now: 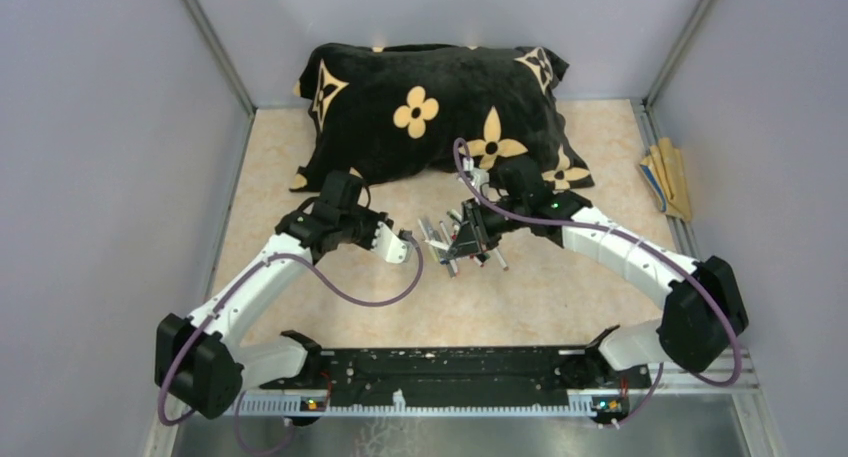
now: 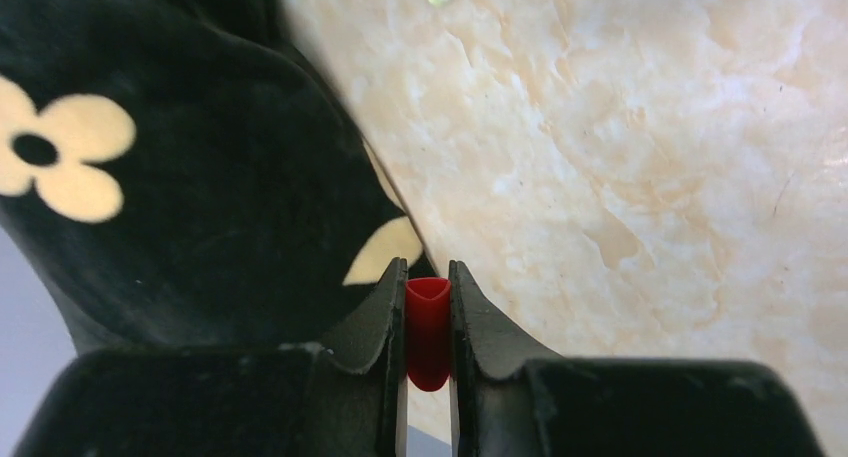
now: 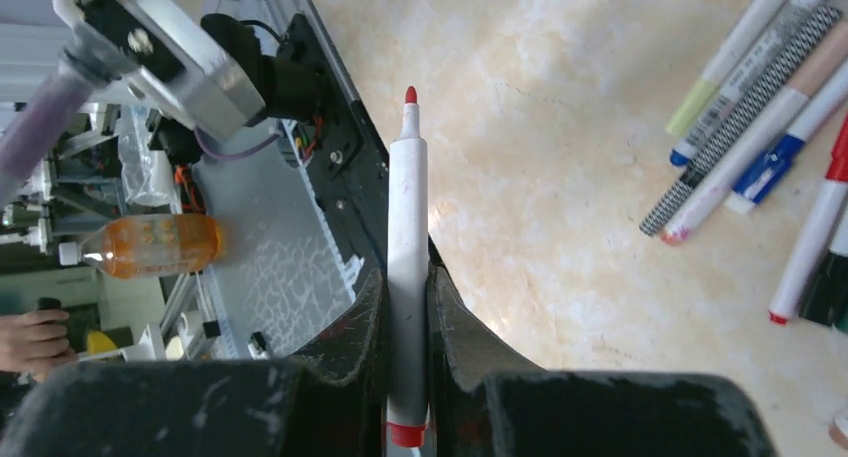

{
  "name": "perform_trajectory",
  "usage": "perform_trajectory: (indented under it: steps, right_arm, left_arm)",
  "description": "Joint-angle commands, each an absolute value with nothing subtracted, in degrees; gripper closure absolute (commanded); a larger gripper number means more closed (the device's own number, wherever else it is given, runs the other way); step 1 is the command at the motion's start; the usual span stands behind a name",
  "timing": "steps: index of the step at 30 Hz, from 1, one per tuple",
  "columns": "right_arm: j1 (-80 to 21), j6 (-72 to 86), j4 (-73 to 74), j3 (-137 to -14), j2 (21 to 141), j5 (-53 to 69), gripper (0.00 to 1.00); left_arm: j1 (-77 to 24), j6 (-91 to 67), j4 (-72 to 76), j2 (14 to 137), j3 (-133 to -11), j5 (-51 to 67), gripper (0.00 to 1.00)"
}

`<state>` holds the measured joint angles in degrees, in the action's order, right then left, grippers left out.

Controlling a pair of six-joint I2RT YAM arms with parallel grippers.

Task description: Open the pen caps

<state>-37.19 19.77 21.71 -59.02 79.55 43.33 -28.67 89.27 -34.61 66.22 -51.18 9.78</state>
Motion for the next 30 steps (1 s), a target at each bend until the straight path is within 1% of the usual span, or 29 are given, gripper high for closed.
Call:
perform_trajectory:
  steps: [1, 3, 4, 7, 9, 12, 18, 25, 28, 30]
  right_arm:
    - [-35.5, 20.2, 23.3, -58.6, 75.7, 41.0, 1.00]
    - [-35.3, 19.3, 24.4, -58.9, 74.8, 34.5, 1.00]
    - [-35.2, 19.4, 25.0, -58.9, 74.3, 25.3, 1.00]
    - [-34.3, 20.9, 24.3, -56.8, 73.3, 5.5, 1.00]
    - [-33.4, 22.8, 20.5, -52.8, 71.6, -4.8, 1.00]
    - [-32.7, 26.4, 13.1, -44.9, 69.7, -15.6, 1.00]
    - [-32.2, 30.2, 3.5, -33.9, 68.2, -26.1, 1.00]
    - [-32.2, 34.9, 6.1, -31.9, 71.4, -33.7, 1.00]
    - [-32.2, 35.8, 6.2, -31.5, 72.2, -34.7, 1.00]
    - [-32.2, 35.8, 6.4, -31.4, 73.5, -34.2, 0.98]
  left_arm:
    - [-27.1, 90.9, -37.0, 66.9, -51.0, 9.0, 1.00]
    - [-27.0, 88.1, -36.2, 67.2, -51.3, 11.0, 1.00]
    - [-27.0, 85.8, -35.8, 67.6, -51.8, 12.6, 1.00]
    - [-27.0, 76.2, -35.6, 71.6, -54.3, 14.5, 1.00]
    - [-26.8, 70.5, -36.6, 75.6, -56.2, 14.6, 1.00]
    - [-26.3, 65.2, -36.4, 80.3, -56.9, 15.1, 1.00]
    - [-24.2, 60.0, -29.8, 84.7, -54.8, 17.0, 1.00]
    - [-22.5, 59.0, -23.4, 90.1, -51.9, 15.0, 1.00]
    - [-22.0, 58.8, -22.7, 92.8, -51.9, 14.0, 1.00]
    - [-21.9, 59.2, -21.7, 94.0, -51.1, 13.3, 0.97]
